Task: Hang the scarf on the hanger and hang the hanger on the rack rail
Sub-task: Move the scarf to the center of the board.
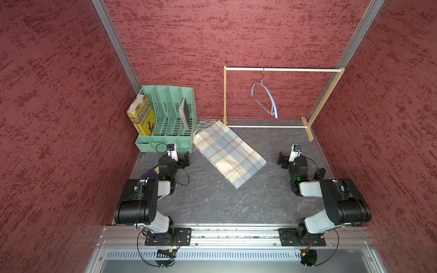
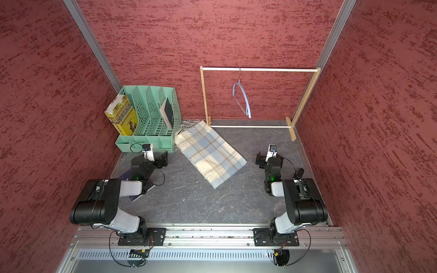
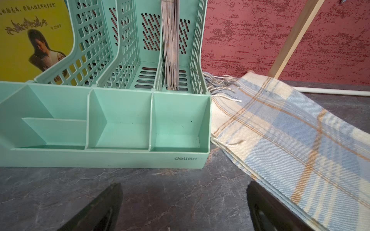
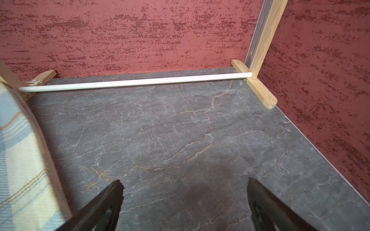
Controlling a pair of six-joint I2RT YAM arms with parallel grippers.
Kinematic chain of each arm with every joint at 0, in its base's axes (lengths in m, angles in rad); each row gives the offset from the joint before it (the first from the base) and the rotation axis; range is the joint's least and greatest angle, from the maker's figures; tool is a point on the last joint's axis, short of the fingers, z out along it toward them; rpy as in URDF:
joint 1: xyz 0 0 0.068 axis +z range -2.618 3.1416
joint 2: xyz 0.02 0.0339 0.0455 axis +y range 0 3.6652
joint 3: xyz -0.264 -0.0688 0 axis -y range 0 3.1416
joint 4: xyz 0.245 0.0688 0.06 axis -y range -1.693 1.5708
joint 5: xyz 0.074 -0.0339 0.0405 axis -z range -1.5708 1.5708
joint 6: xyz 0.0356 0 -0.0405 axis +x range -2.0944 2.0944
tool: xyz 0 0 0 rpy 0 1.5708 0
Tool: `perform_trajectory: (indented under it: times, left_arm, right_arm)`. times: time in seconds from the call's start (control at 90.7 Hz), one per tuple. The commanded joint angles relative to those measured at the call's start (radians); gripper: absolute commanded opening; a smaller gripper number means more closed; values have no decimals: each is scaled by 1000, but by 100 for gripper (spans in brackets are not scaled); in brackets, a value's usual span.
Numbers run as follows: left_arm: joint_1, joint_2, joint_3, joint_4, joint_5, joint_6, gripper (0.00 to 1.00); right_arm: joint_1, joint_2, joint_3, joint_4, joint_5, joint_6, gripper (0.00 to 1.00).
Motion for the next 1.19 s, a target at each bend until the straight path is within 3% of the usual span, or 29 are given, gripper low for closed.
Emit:
perform_trajectory:
  times: [0.0, 1.069, 1.135, 1.179]
  left_arm:
    - [2, 11, 15, 14, 7, -6, 100]
    - [1, 11, 17, 11, -1, -7, 100]
    - [-3, 11, 17, 12, -23, -10, 100]
    - [-7, 11, 17, 12, -30, -6, 100]
  right_arm:
    - [-2, 4, 16, 16, -16, -10, 99]
    - [-2, 6, 22, 10, -16, -10, 98]
    - [9, -37, 27, 7, 17, -21, 98]
    - [45, -168, 61, -145, 42, -46, 99]
